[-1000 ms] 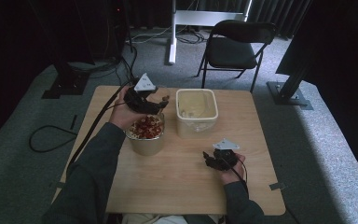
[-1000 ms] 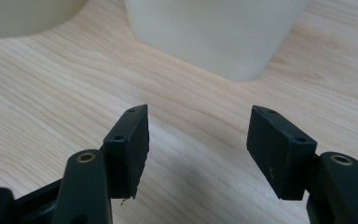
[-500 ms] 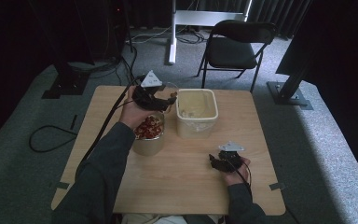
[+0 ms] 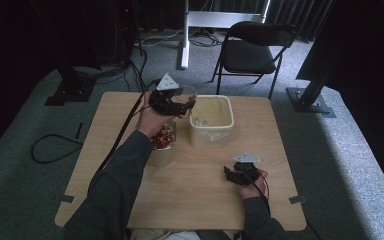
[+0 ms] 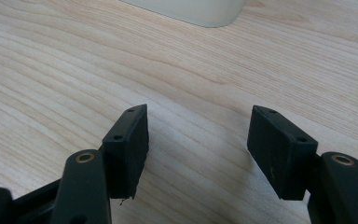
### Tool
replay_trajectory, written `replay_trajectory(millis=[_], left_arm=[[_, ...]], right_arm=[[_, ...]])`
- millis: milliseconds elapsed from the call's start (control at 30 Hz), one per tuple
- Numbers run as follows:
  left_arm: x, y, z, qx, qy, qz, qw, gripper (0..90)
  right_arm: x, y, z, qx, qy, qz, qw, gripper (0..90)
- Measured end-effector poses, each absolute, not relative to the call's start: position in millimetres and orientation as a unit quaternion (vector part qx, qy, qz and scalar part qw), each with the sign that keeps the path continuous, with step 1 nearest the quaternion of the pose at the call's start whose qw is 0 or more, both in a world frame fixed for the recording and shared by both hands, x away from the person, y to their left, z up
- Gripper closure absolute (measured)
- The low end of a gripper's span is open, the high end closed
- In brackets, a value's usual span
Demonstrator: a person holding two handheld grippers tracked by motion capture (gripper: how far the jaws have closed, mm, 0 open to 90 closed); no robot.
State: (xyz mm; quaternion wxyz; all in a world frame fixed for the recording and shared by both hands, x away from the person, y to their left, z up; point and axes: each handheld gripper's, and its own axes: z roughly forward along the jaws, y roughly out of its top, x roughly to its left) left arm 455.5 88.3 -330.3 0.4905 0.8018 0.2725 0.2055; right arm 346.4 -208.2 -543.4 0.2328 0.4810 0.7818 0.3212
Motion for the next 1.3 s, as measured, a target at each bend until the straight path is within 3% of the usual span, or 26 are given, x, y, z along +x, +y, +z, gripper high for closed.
replay_trajectory(millis=[567, 1133, 1233, 1300], left_arm=[[468.8, 65.4, -335.3, 0.788, 0.294, 0.192, 0.505, 33.0], [474.8, 13.0, -329.9, 0.803, 0.278, 0.196, 0.49, 31.0], [477.7, 12.7, -331.6, 0.799, 0.285, 0.194, 0.493, 29.8], [480.4, 13.9, -332.7, 0.792, 0.294, 0.194, 0.498, 22.3]], right_arm=[[347.2, -207.9, -543.8, 0.479, 0.782, 0.325, 0.229, 38.0], [345.1, -210.3, -543.9, 0.48, 0.782, 0.326, 0.227, 37.9], [344.5, -210.7, -543.8, 0.481, 0.782, 0.325, 0.227, 37.8], [344.3, -210.9, -543.9, 0.481, 0.781, 0.326, 0.227, 37.8]])
